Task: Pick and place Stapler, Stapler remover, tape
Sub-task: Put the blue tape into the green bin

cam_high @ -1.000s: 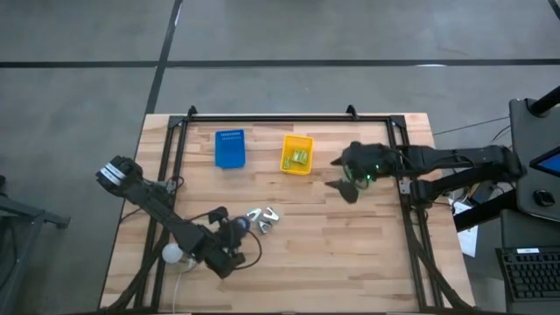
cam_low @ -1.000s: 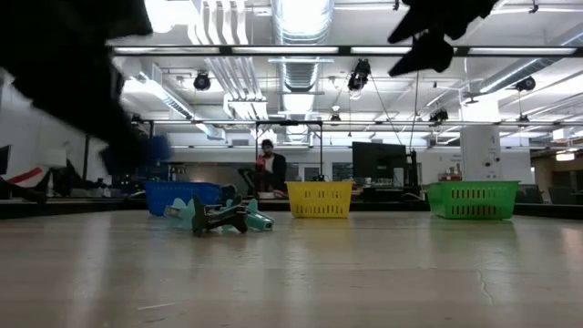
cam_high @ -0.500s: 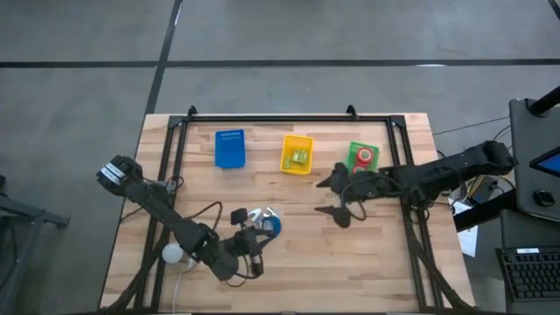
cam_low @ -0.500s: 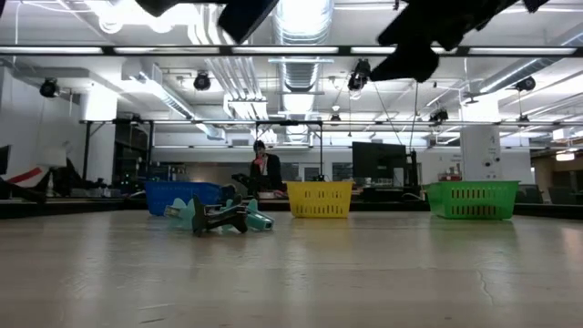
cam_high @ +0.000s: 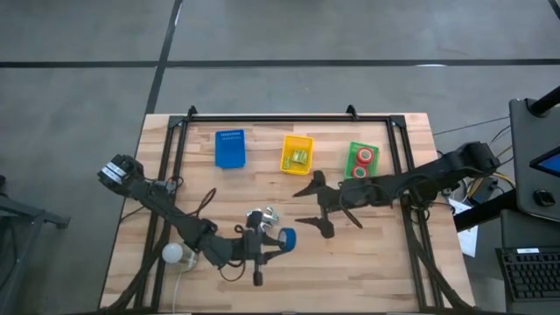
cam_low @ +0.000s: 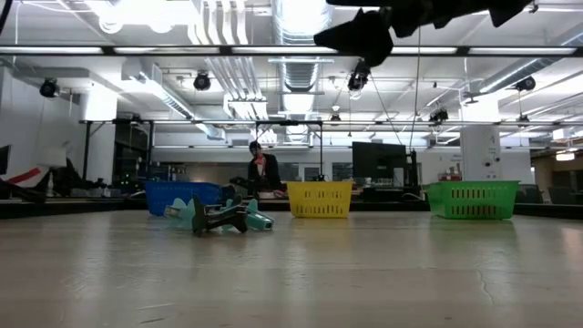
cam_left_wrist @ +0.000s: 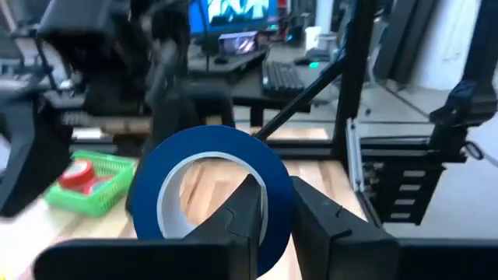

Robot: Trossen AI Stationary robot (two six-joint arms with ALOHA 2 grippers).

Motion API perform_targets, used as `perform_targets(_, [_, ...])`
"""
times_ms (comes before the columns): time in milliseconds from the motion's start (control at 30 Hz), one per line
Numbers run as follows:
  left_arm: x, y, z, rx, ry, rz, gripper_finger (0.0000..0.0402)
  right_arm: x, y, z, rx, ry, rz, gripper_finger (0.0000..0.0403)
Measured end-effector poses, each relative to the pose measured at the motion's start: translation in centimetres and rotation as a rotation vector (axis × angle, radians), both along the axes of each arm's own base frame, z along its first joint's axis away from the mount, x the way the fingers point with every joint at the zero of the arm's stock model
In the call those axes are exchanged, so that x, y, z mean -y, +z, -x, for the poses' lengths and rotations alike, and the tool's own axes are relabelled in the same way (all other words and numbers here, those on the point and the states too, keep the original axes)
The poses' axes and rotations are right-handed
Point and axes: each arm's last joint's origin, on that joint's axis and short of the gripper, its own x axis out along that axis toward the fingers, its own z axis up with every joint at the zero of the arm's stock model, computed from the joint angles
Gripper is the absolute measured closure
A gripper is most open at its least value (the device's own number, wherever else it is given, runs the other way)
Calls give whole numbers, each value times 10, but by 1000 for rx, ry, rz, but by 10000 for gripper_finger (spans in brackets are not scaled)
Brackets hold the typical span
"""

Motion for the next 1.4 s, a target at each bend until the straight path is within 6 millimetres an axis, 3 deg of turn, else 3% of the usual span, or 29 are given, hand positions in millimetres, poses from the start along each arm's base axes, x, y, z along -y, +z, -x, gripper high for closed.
perform_targets(600, [-4, 22, 5, 117, -49, -54, 340, -34, 19, -3, 298, 155, 15, 125])
perform_targets(1000, [-6, 23, 3, 127, -39, -60, 339, -39, 10, -15, 347, 159, 9, 147])
perform_targets(1400, [-6, 21, 3, 112, -39, -70, 339, -39, 15, -13, 395, 157, 11, 180])
